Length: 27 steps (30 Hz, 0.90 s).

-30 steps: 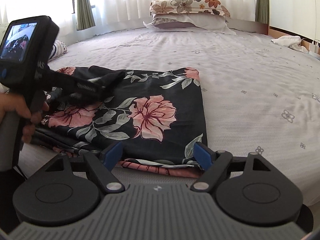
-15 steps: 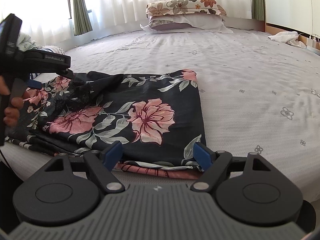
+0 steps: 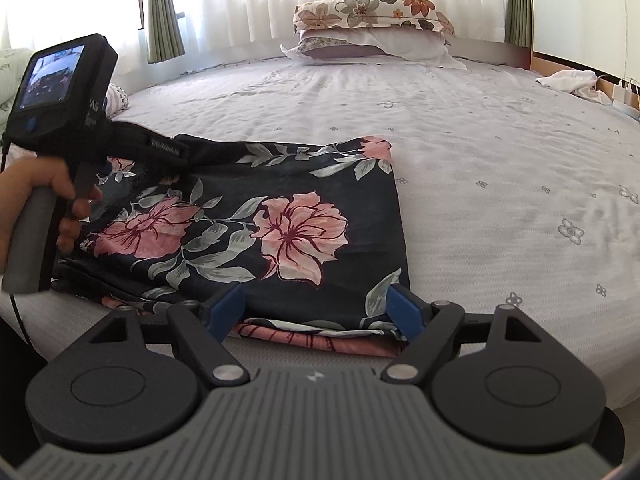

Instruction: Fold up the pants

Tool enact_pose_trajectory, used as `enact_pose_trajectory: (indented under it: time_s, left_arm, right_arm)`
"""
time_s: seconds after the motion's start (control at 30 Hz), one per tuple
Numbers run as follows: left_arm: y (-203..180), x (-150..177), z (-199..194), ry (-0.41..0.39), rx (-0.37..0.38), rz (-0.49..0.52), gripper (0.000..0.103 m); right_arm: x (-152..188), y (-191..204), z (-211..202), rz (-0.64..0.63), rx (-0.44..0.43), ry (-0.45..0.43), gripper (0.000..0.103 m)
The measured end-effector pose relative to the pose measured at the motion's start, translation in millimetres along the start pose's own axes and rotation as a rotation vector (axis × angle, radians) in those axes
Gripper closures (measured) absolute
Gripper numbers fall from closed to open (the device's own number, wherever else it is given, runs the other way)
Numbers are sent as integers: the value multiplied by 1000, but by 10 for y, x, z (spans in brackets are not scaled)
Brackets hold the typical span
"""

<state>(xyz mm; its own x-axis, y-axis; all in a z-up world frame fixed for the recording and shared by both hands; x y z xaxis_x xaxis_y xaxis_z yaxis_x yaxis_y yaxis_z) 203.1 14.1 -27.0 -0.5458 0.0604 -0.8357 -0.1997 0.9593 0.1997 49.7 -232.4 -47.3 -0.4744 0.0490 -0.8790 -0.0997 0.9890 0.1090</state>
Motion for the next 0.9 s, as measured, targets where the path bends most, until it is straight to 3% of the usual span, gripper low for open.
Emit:
enact_pose_trajectory:
  time_s: [0.17,0.23,0.33,0.53,0.73,0.9]
  left_arm:
    - [248,-138,302,23,-129,-27,15]
    - [332,-160,289,20,-113,-67,15]
    - [380,-144,136,2,-27,-111,14]
    - [354,-6,-179,-5,77,-84,14]
    - [436,100,-361,-11,70,-62,13]
    - [706,181,-368,28,61,-126,13]
  right_arm:
    - [-7,-2,4,-11,3,0,16]
    - [-17,-6,-1,-4,2,-1,16]
    - [-30,-22,-14,13,-2,-8,16]
    - [-53,-32,-22,38,-4,-20,16]
    - [-88,1,-53,40,-2,-37,15]
    - [-124,46,-77,40,8,-54,15]
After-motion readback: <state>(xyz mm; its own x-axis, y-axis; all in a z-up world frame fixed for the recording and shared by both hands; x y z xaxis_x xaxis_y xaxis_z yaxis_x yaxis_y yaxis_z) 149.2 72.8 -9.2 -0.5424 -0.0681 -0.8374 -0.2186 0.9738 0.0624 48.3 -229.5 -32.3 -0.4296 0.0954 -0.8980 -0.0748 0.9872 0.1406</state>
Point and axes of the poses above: each gripper's, at about its wrist camera, not at the fingertips, and z roughly the way its jaws point, y to its left, x to its underside, the point moved 5 cm from there along z, roughly the way its jaws point, and after that the axes turned 9 degrees about -y, right-handed, at the moved point
